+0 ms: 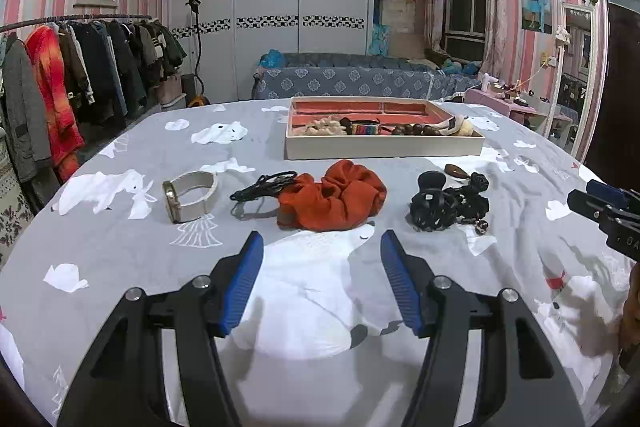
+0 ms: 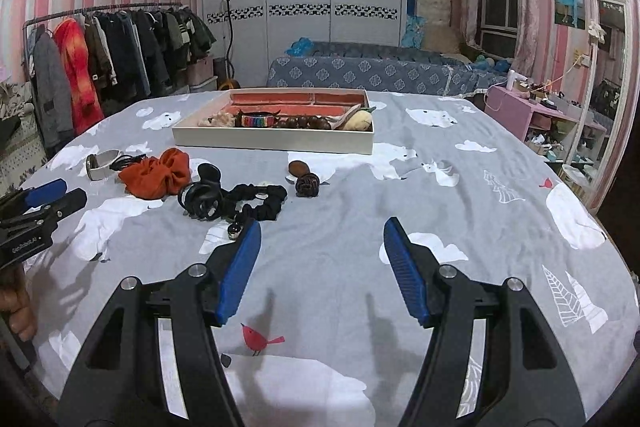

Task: Organize jewelry
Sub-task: 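Withdraw both open tools from the tray toward the remaining jewelry, then grasp the orange scrunchie with the left tool while the right tool grasps the black beaded hair tie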

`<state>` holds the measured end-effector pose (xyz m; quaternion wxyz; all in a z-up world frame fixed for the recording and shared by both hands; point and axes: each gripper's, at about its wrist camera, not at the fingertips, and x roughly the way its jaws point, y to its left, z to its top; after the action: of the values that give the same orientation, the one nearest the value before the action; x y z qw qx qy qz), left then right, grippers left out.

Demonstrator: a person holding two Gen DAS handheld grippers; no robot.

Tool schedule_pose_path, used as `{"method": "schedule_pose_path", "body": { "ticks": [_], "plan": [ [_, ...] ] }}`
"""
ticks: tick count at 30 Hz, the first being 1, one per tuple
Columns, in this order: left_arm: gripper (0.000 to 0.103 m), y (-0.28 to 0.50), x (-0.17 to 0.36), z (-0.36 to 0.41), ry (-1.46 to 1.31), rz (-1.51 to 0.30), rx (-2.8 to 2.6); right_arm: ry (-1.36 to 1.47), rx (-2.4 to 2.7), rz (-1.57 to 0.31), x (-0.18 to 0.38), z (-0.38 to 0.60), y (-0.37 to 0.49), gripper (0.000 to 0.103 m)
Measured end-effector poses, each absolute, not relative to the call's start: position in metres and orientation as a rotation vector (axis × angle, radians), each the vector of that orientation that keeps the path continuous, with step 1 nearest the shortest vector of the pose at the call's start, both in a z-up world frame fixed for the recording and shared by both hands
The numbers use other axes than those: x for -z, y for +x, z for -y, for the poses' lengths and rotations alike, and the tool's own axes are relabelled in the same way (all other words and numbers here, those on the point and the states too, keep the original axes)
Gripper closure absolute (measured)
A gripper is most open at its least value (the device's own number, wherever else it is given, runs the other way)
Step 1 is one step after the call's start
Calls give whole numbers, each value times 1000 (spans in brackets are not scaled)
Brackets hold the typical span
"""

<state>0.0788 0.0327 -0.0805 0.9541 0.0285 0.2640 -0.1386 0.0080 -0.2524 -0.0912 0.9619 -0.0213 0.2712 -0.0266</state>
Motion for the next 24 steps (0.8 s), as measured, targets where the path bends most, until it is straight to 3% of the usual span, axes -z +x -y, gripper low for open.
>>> {"method": "schedule_pose_path", "body": {
  "ticks": [16, 24],
  "plan": [
    [43, 100, 70, -11, 81, -557, 294, -41, 59, -561, 81, 253, 26, 39],
    [43, 126, 73, 7, 86, -588, 290, -39, 60, -677, 103, 247, 66, 42]
  ]
}}
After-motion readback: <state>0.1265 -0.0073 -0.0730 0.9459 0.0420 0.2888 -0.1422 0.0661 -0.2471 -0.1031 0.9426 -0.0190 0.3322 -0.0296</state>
